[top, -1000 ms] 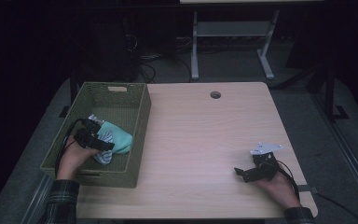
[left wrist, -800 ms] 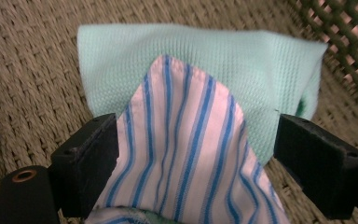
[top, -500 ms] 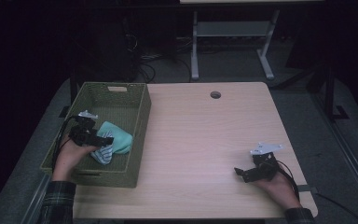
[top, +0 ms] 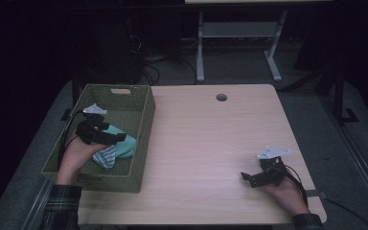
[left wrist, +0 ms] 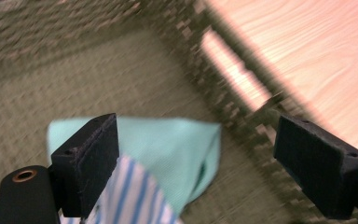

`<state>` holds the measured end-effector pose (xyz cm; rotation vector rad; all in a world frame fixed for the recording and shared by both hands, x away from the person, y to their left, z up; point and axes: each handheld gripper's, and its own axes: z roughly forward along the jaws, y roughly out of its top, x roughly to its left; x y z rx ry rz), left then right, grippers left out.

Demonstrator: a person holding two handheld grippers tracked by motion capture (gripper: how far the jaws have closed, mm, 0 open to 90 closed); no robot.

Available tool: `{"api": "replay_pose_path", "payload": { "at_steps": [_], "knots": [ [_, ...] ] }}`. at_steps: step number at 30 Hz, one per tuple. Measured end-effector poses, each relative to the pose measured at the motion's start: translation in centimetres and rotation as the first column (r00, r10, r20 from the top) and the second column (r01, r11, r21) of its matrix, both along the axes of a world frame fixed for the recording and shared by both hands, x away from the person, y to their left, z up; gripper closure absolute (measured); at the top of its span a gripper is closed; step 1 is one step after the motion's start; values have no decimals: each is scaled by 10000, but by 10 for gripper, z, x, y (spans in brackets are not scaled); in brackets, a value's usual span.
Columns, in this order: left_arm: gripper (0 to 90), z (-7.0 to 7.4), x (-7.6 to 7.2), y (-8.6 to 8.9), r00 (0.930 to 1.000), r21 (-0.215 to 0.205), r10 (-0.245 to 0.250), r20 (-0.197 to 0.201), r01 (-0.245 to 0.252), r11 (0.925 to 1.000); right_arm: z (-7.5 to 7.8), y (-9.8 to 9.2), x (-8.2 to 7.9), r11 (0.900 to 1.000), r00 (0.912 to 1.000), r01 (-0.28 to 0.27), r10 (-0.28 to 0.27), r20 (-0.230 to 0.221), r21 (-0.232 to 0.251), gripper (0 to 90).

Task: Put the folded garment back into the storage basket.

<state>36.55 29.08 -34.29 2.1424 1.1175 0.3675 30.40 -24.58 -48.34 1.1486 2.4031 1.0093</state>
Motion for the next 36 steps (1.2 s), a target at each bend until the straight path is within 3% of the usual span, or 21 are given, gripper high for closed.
{"api": "replay_pose_path", "payload": {
  "at_steps": [7,17,22,25,36],
  "knots": [
    [138,14,-6,-33,9972,-292,-651,371,662,9974,0,0,0,10000,10000,-10,10,22,-15,4],
    [138,16,-14,-80,9868,-471,-1521,554,1548,9868,0,0,0,10000,10000,32,-32,-33,-2,4],
    [139,10,-18,-102,9779,-492,-2007,580,2036,9778,0,0,0,10000,10000,5,-5,4,-5,4],
    [140,5,-19,-112,9761,-443,-2120,473,2140,9758,0,0,0,10000,10000,23,-23,-15,-5,4],
    [140,-20,-27,-153,9599,-312,-2713,706,2740,9612,0,0,0,10000,10000,27,-27,-21,-2,4]
  ]
}}
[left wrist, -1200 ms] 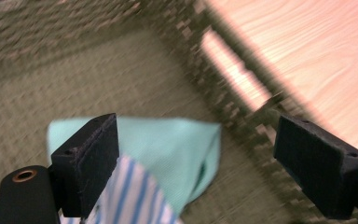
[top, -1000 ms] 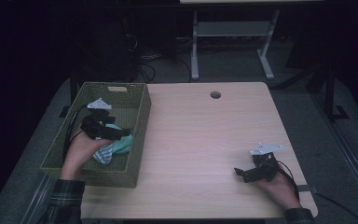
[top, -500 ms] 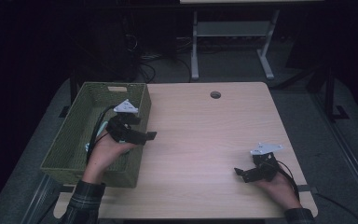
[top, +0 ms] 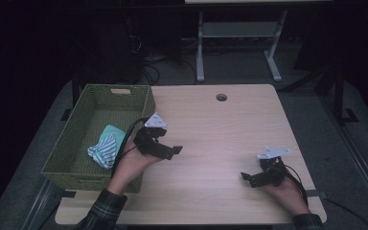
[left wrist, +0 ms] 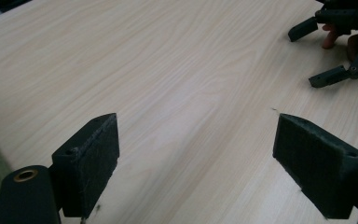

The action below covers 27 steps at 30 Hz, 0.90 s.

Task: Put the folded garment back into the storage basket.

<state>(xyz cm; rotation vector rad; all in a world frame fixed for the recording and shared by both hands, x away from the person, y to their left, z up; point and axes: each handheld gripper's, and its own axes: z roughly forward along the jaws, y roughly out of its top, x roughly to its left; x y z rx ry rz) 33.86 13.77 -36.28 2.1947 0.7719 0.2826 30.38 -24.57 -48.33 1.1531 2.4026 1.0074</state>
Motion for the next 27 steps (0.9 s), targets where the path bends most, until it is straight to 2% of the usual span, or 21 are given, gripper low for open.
{"api": "replay_pose_path", "payload": {
  "at_steps": [6,11,15,16,18,27],
  "knots": [
    [140,-16,-4,-16,9999,-37,-108,74,108,9999,0,0,0,10000,10000,-32,32,35,-6,4],
    [140,-31,-7,-28,9995,-31,-318,-25,318,9995,0,0,0,10000,10000,-32,32,34,-7,4],
    [140,-45,-8,-35,9990,163,-449,-50,450,9989,0,0,0,10000,10000,-28,28,29,-5,4],
    [140,-48,-7,-37,9987,395,-513,-65,516,9979,0,0,0,10000,10000,-35,35,32,-9,4],
    [140,-56,-6,-38,9984,578,-550,-139,558,9968,0,0,0,10000,10000,-33,33,25,-4,4],
    [140,-85,-4,-49,9962,881,-649,-572,698,9937,0,0,0,10000,10000,-51,51,34,-10,4]
  ]
}}
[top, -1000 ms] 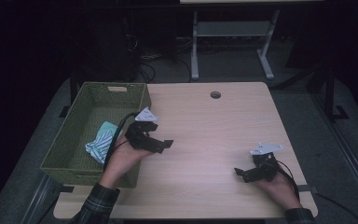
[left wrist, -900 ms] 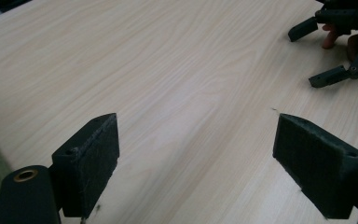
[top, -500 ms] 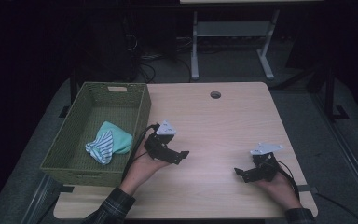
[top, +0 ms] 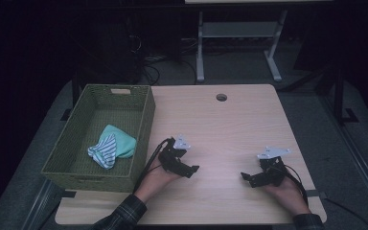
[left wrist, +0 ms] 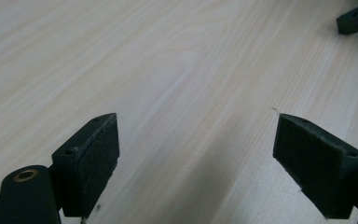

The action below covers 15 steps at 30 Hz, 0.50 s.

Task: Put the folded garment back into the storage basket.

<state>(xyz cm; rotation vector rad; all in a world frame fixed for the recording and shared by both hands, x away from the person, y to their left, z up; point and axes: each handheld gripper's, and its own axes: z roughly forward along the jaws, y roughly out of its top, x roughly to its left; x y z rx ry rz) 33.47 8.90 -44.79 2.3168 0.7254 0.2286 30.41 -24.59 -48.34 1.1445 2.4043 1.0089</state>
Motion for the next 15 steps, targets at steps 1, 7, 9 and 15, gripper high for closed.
{"api": "replay_pose_path", "payload": {
  "at_steps": [1,7,9,15],
  "knots": [
    [140,-3,0,-2,10000,95,-31,-49,31,9999,0,0,0,10000,10000,3,-3,-3,-1,4],
    [140,-15,-1,-5,9999,249,102,-39,-101,9996,0,0,0,10000,10000,5,-5,-14,1,4],
    [140,-18,-1,-4,9999,344,108,-98,-104,9994,0,0,0,10000,10000,6,-6,-14,2,4],
    [140,-21,-4,-5,9999,492,63,93,-67,9988,0,0,0,10000,10000,3,-3,-5,1,4]
  ]
}}
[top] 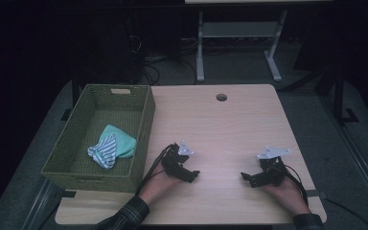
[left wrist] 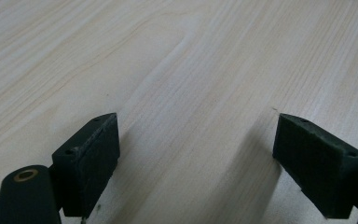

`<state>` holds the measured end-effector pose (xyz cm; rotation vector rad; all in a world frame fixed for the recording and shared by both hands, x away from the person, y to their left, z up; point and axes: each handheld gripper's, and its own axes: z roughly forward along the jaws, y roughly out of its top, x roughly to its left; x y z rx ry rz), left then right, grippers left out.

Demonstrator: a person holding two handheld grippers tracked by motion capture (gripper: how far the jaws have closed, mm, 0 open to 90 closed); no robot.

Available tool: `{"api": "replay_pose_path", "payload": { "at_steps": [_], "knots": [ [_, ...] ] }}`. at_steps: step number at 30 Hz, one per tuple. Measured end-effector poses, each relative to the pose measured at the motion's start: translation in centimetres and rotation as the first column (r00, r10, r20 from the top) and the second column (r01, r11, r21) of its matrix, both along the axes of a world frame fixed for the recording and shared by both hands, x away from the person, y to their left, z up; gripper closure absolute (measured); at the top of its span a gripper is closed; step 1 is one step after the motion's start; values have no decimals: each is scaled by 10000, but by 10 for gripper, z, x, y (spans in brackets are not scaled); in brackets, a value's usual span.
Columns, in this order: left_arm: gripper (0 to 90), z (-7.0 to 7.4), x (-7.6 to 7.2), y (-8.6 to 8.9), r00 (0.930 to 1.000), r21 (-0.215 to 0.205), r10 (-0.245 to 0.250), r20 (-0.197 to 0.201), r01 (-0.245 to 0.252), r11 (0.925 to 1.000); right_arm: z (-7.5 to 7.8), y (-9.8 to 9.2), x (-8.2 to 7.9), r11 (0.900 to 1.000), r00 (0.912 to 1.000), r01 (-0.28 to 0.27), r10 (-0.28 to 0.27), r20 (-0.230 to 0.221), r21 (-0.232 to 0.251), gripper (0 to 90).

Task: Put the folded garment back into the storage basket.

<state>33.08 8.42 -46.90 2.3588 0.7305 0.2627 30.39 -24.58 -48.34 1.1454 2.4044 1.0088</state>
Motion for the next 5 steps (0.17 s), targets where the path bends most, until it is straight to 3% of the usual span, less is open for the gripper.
{"api": "replay_pose_path", "payload": {
  "at_steps": [5],
  "knots": [
    [129,-2,-2,2,9999,-185,-37,119,39,9998,0,0,0,10000,10000,0,0,-4,0,4]
  ]
}}
